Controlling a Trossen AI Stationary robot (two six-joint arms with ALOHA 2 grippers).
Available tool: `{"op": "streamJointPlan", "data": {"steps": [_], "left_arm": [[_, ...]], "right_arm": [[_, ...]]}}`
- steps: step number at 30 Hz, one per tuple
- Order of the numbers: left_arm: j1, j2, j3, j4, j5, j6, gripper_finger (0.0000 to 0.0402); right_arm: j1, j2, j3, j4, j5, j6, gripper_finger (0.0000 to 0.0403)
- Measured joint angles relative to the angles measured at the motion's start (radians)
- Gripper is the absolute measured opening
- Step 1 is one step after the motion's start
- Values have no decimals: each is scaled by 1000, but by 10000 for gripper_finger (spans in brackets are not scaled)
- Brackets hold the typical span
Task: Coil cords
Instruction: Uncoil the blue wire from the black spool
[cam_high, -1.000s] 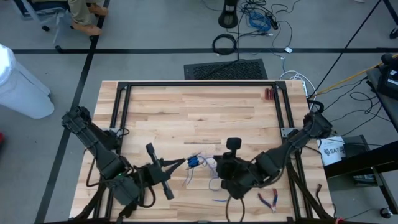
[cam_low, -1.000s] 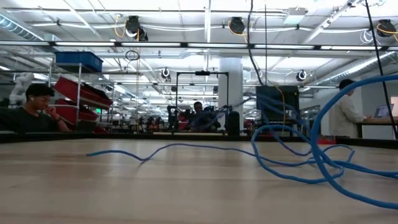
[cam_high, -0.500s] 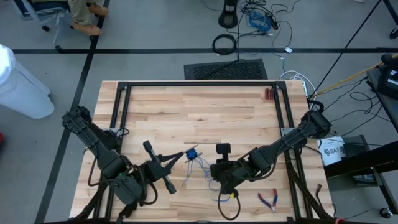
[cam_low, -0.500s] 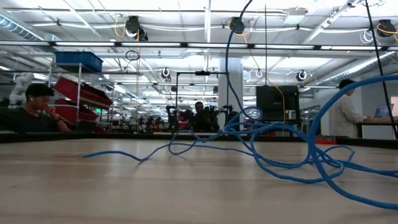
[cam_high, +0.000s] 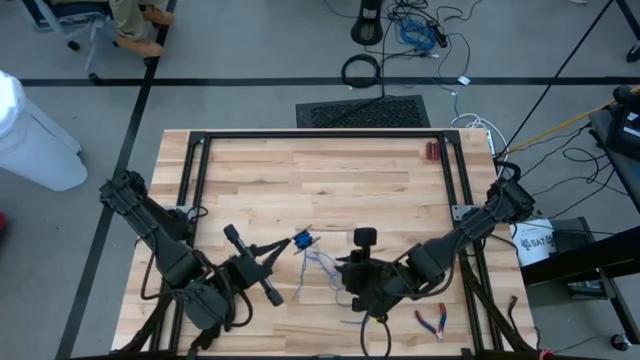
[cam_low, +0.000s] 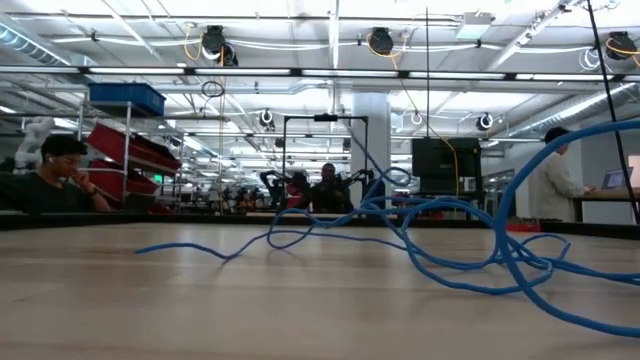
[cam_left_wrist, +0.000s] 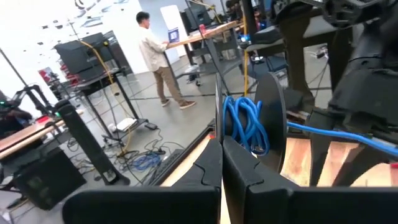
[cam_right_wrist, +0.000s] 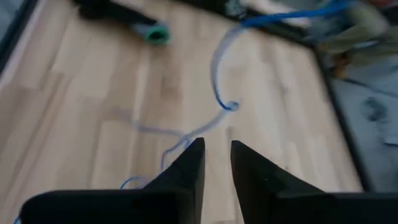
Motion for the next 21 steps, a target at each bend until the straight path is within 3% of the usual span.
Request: {"op": "streamJointPlan", "data": {"steps": [5, 12, 21], "left_arm": [[0, 0, 0, 0, -1, -25, 1], [0, 0, 0, -4, -1, -25, 1], [0, 0, 0, -5, 1, -25, 1]], "right_arm": [[-2, 0, 1, 105, 181, 6, 83], [6, 0, 1, 283, 178, -79, 87], [-3, 17, 2, 329, 179, -56, 87]]}}
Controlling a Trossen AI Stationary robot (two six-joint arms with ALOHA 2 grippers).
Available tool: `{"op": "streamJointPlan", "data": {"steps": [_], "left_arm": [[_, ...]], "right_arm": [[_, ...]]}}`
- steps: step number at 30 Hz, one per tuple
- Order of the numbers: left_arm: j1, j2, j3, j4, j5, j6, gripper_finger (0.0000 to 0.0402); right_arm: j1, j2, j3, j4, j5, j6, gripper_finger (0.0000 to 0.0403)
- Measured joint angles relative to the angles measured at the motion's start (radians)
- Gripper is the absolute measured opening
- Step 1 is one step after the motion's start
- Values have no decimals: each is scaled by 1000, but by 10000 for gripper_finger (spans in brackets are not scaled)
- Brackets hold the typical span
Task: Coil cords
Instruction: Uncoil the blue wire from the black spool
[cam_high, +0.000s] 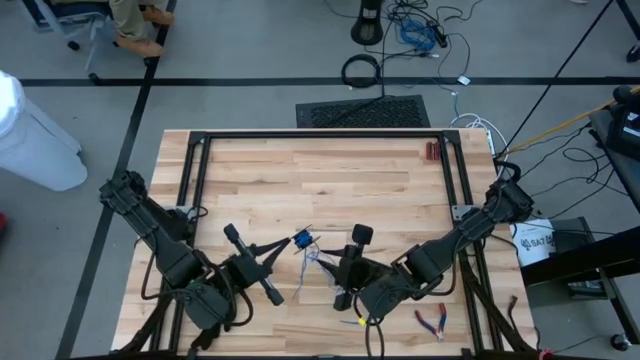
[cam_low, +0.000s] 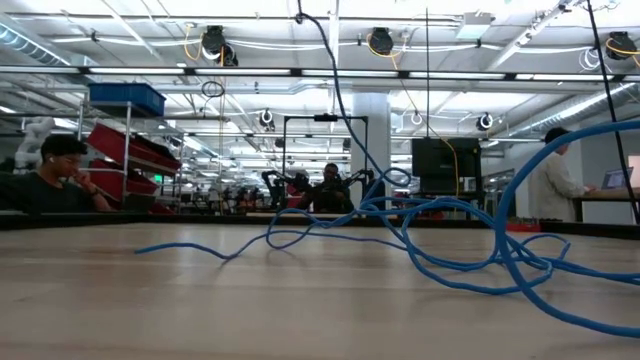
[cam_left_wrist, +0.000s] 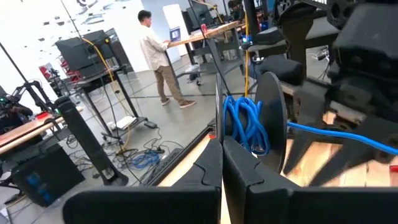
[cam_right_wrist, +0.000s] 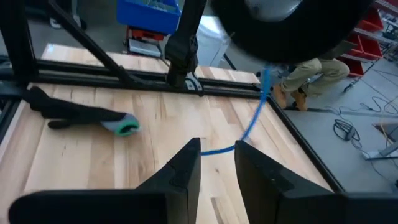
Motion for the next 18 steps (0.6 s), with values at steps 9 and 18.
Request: {"op": "streamJointPlan", "data": {"steps": [9, 18], "left_arm": [[0, 0, 0, 0, 4, 0, 1], [1, 0, 0, 0, 14, 0, 1]], "right_arm": [[-35, 61, 0, 44, 23, 28, 95], [-40, 61, 0, 53, 21, -9, 120]]}}
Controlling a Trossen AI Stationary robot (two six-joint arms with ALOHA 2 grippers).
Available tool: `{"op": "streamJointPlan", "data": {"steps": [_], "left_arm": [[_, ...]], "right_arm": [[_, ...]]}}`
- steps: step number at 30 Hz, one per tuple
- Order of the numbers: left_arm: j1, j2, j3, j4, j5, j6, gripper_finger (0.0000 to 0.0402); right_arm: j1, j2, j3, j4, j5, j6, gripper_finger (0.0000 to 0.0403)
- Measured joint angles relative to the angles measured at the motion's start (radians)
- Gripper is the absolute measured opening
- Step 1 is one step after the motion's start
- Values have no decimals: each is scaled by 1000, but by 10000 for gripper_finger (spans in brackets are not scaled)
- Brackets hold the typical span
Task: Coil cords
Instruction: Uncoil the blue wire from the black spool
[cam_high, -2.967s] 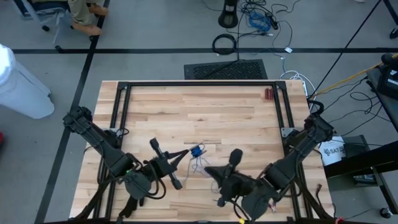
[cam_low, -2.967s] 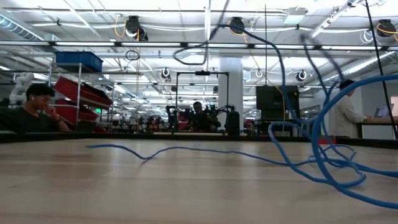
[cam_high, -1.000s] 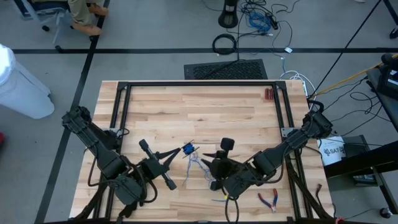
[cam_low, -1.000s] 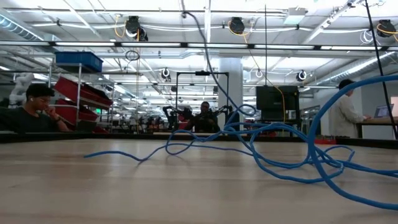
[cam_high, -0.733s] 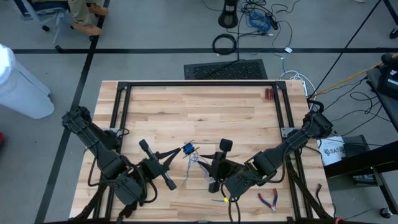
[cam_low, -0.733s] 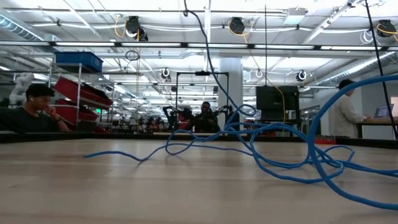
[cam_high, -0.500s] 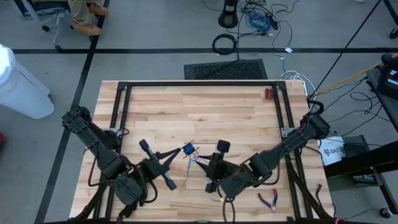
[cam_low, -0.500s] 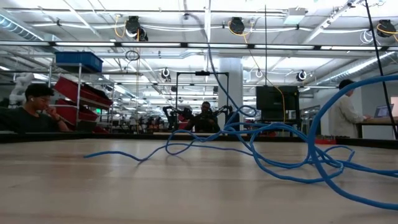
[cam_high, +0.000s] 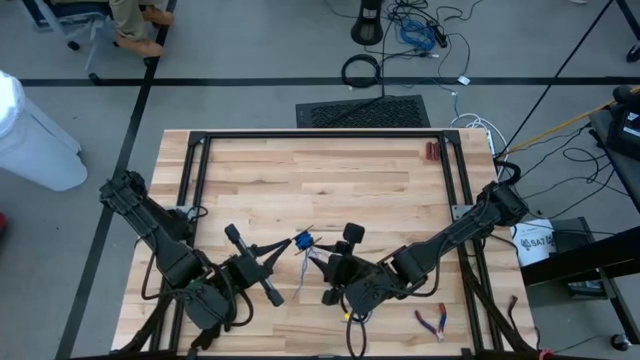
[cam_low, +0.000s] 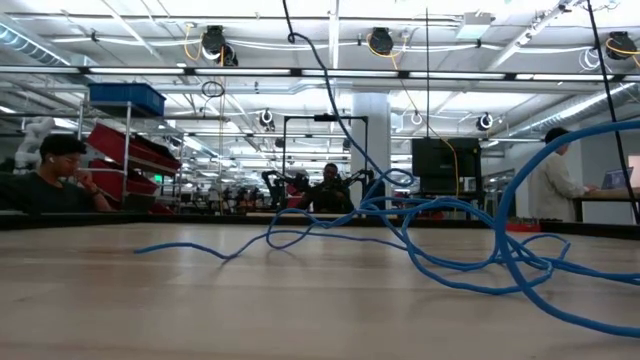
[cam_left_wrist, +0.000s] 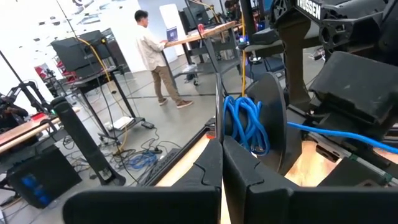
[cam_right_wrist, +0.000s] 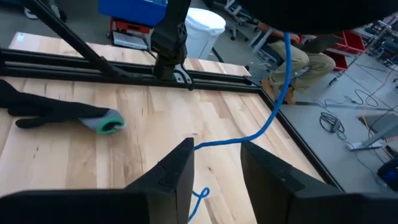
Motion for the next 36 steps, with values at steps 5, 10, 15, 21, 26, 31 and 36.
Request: {"op": "streamJointPlan", "data": {"steps": [5, 10, 15, 21, 26, 31, 36], "left_arm": [[0, 0, 0, 0, 0, 0, 1], [-1, 0, 0, 0, 0, 0, 1], [-1, 0, 0, 0, 0, 0, 1], [-1, 0, 0, 0, 0, 1, 1], [-1, 0, 0, 0, 0, 1, 1], [-1, 0, 0, 0, -3, 1, 1], [-5, 17, 0, 2, -93, 100, 1]], "right_arm": [[-2, 5, 0, -1, -22, -7, 94], [-3, 5, 0, -1, -31, -33, 18], [-3, 5, 0, 3, -72, -38, 4], [10, 4, -1, 43, -70, -44, 3], [11, 4, -1, 37, -67, 7, 22], [8, 4, -1, 36, -24, 11, 79], [28, 4, -1, 38, 103, -41, 134]]}}
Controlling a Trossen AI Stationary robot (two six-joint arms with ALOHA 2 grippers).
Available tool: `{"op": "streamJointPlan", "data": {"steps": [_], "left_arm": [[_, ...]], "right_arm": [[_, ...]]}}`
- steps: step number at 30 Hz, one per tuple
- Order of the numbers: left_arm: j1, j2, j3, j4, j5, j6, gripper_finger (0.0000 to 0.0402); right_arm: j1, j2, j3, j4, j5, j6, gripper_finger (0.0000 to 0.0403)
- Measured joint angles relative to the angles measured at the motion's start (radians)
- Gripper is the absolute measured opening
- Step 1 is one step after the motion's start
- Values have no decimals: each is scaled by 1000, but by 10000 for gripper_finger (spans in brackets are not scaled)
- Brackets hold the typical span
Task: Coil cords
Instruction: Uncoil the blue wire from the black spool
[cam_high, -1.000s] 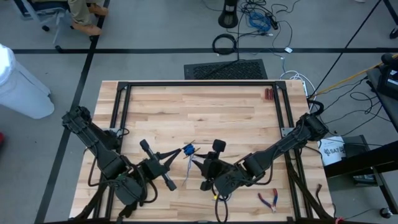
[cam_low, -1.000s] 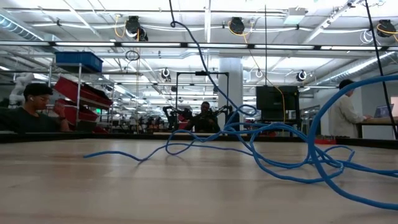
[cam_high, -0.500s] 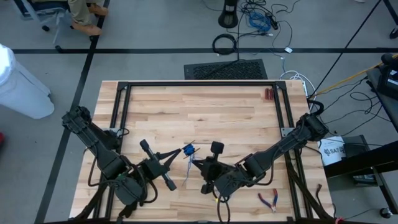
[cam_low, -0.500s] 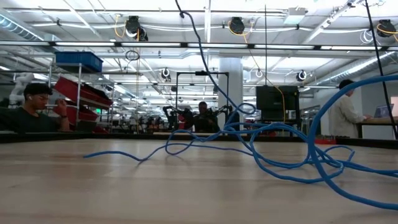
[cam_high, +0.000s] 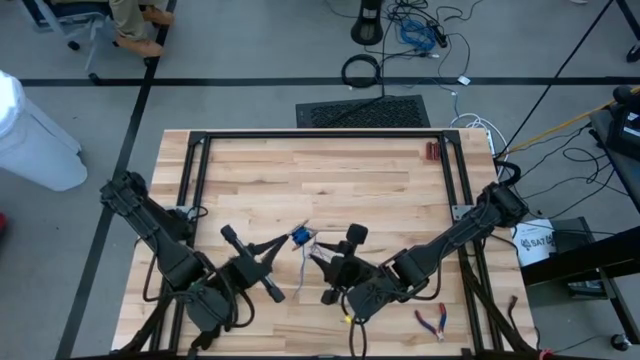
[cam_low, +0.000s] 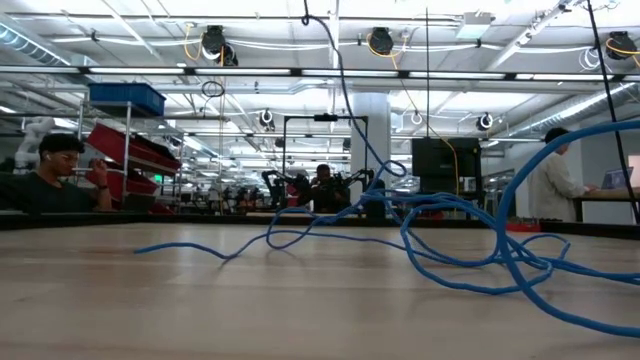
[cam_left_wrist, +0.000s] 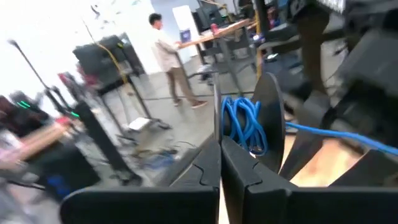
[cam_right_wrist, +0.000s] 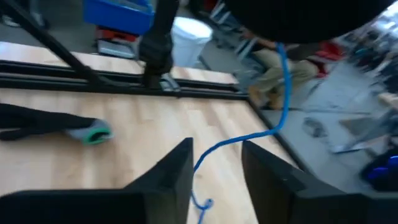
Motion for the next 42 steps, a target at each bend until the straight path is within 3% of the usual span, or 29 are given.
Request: {"op": "streamJointPlan", "data": {"steps": [5, 8, 13, 34, 42], "left_arm": [[-4, 58, 0, -1, -40, 289, 1], [-4, 98, 0, 6, -93, 436, 1], [-3, 141, -1, 12, -96, 639, 1], [-3, 140, -1, 56, -98, 663, 0], [19, 76, 1, 302, -78, 384, 0]], "right_arm": [[16, 0, 0, 5, 15, -64, 160], [15, 0, 0, -4, 15, -87, 162], [14, 0, 0, -35, 9, -90, 160], [14, 0, 0, -120, 7, -35, 160], [14, -1, 0, -58, 43, 21, 160]]}}
